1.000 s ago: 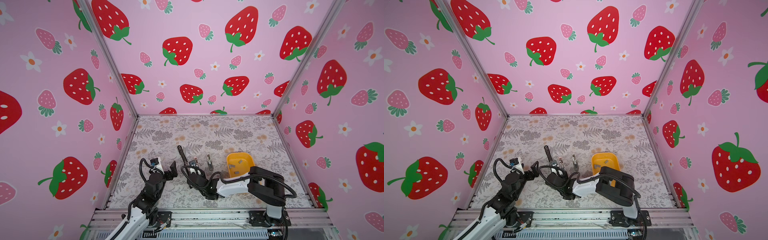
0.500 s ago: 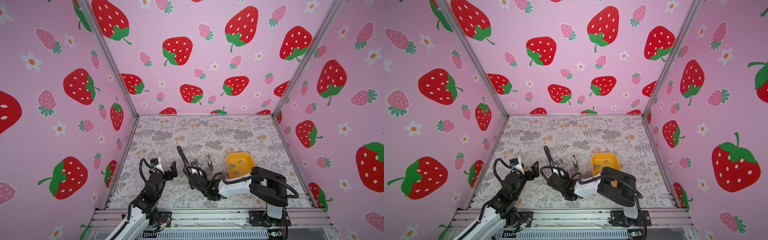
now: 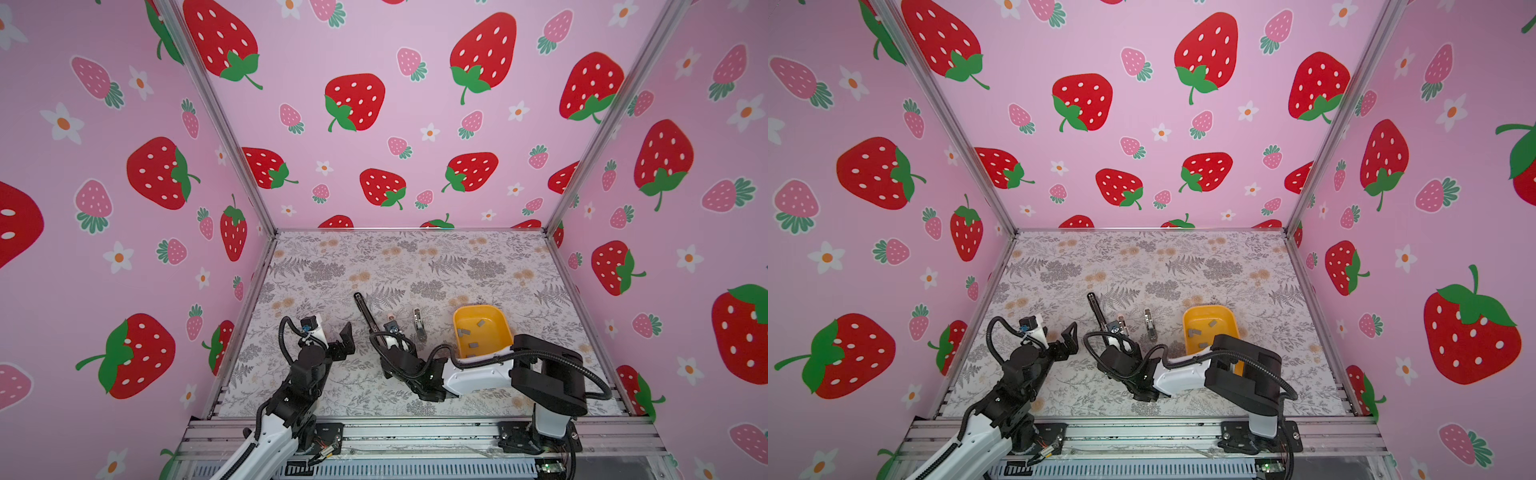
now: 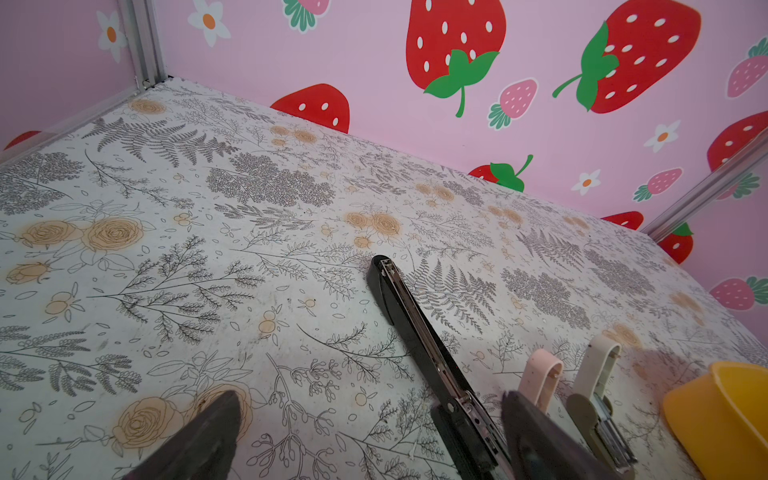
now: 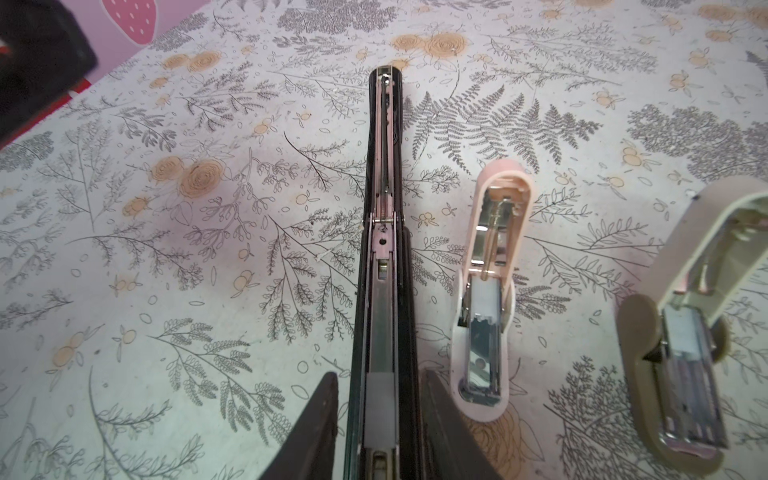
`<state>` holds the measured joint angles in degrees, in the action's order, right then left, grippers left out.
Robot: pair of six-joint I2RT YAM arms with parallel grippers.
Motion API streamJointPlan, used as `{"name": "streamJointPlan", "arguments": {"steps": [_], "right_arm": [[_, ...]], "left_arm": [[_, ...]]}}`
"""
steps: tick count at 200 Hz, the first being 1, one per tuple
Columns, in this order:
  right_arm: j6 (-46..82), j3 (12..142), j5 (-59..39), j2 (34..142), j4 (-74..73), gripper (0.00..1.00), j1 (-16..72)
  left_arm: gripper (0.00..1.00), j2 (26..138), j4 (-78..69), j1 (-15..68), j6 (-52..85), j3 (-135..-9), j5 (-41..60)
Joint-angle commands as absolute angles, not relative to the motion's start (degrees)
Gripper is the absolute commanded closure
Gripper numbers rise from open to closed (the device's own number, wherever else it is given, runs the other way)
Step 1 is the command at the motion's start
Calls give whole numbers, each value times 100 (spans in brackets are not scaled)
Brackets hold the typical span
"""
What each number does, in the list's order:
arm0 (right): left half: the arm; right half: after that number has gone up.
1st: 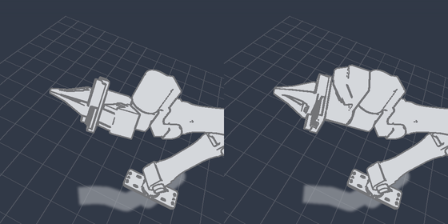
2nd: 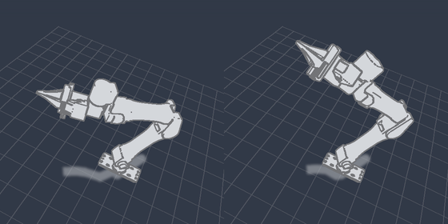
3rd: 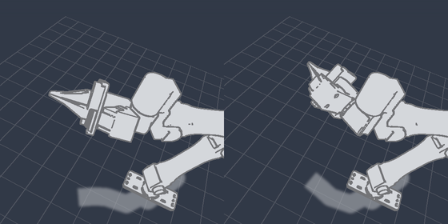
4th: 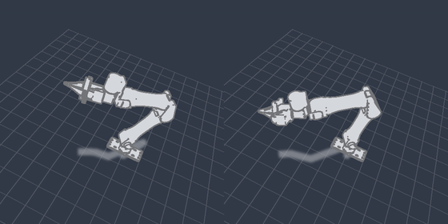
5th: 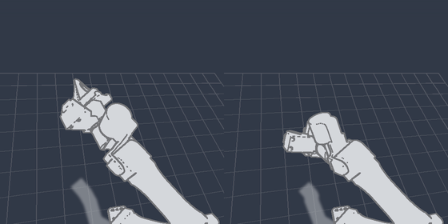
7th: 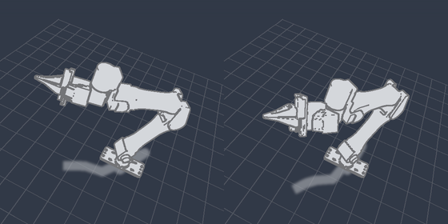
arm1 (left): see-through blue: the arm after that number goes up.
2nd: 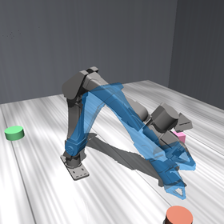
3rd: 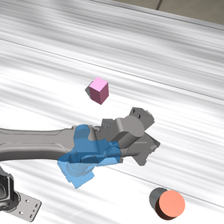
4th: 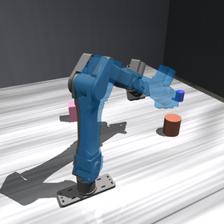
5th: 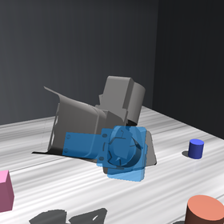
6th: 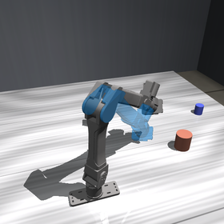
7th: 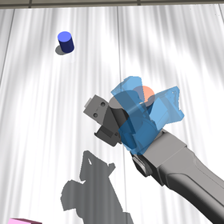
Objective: Load the staples into the stapler
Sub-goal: 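Open the right gripper and move it back over the yellow tray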
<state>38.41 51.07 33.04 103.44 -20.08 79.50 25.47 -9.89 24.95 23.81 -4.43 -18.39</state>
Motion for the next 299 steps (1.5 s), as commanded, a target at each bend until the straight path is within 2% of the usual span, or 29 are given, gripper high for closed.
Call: {"name": "streamJointPlan", "arguments": {"steps": [1, 47, 69, 75, 76, 89, 100, 113, 137, 167, 197, 242, 299], "right_arm": [[3742, 4981, 3713, 9913, -1817, 65, 7998], [3717, 4406, 4693, 8596, -1192, 65, 7998], [3849, 4246, 4719, 8057, -576, 51, 7820], [4078, 4265, 4787, 7943, -214, 49, 7733], [4194, 4279, 4818, 7907, -86, 45, 7701], [4796, 4281, 4918, 7674, 603, 38, 7486], [5264, 4219, 4998, 7421, 1104, 26, 7237], [5427, 4098, 4987, 7148, 1465, 19, 7017], [5025, 3663, 4878, 6553, 1442, 23, 6759], [4903, 3193, 4667, 5740, 1561, 33, 6322], [4421, 2594, 3603, 5268, 864, 36, 5697], [4443, 2687, 3230, 6104, 609, 42, 4978], [4481, 3016, 3008, 7357, 179, 41, 4452]], "left_arm": [[1, 2483, -976, 2470, 2383, -395, -1857], [1, 2515, -1003, 2468, 2375, -401, -1833], [1, 2538, -1008, 2477, 2374, -404, -1828], [1, 2537, -1004, 2468, 2380, -404, -1837], [1, 2539, -1007, 2473, 2377, -404, -1837], [1, 2539, -1005, 2470, 2384, -404, -1848], [1, 2539, -1011, 2471, 2383, -404, -1849], [1, 2530, -1007, 2474, 2380, -404, -1853], [1, 2534, -1003, 2475, 2390, -402, -1832], [1, 2573, -1039, 2477, 2382, -404, -1824], [1, 2691, -1055, 2468, 2393, -435, -1829], [1, 2728, -1055, 2473, 2403, -456, -1831], [1, 2733, -1074, 2478, 2395, -448, -1803]]}}
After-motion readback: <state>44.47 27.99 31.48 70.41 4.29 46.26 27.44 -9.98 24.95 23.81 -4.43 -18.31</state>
